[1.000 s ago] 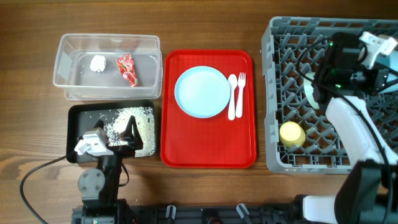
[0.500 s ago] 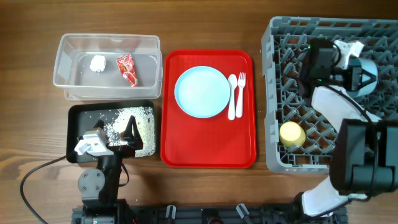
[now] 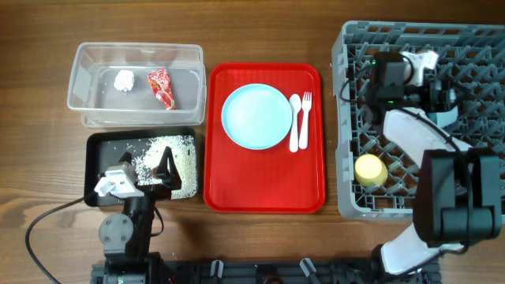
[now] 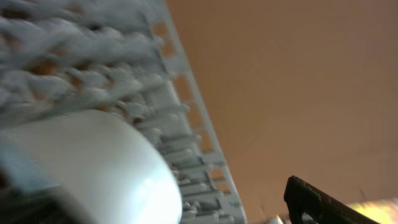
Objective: Sort waste into correct bins and load items into the dishwasher rack
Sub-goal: 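Return the right gripper to the red tray over the plate, then grasp the light-blue plate edge with the right gripper and lift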
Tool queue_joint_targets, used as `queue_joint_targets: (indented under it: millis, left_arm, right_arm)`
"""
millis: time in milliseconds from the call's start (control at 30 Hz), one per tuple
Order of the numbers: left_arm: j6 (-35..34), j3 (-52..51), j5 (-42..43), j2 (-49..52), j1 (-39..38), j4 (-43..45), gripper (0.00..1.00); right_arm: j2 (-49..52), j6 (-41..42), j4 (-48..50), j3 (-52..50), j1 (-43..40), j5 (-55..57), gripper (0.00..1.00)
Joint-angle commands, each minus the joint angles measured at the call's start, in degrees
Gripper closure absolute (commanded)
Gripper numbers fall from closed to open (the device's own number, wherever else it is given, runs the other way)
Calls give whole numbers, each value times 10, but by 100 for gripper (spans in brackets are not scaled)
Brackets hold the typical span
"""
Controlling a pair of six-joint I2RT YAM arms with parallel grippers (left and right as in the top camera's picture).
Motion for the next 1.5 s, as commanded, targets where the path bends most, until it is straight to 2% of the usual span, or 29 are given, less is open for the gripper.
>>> queue_joint_targets:
  millis: [0, 67, 133, 300, 500, 633, 733, 800, 1000, 1067, 1233, 1367, 1467]
  left_arm:
    - [7, -5, 9, -6, 4, 2, 0]
    - [7, -5, 9, -6, 4, 2, 0]
    - [7, -5, 9, -6, 4, 2, 0]
    - [7, -5, 9, -6, 4, 2, 0]
    - [7, -5, 9, -6, 4, 2, 0]
    - [7, -5, 9, -6, 4, 2, 0]
    - [7, -5, 9, -6, 4, 2, 0]
    - [7, -5, 9, -6, 4, 2, 0]
    - [7, -5, 9, -6, 4, 2, 0]
    - [7, -5, 9, -6, 4, 2, 0]
    - [7, -5, 9, -6, 4, 2, 0]
    - [7, -5, 9, -6, 4, 2, 0]
    - [7, -5, 9, -6, 4, 2, 0]
  right_arm:
    - [-73, 39, -36, -2, 23, -115, 7]
    - [-115, 63, -81, 6, 35, -176, 6]
    - [-163, 87, -128, 18, 48, -236, 0]
    - [-263, 122, -205, 26, 87, -341, 0]
    - [-308, 243, -304, 26, 152, -456, 0]
    - [-307, 327, -334, 26, 200, -596, 0]
    - [-307, 354, -328, 26, 244, -709, 0]
    - [-307, 367, -323, 26, 270, -739, 0]
    - [-307, 412, -319, 26, 328, -779, 0]
    - [-302, 461, -318, 26, 333, -786, 2]
    - [-252, 551, -318, 26, 332, -797, 13]
    - [-184, 618, -291, 26, 333, -831, 28]
    - [-125, 735, -288, 26, 333, -848, 24]
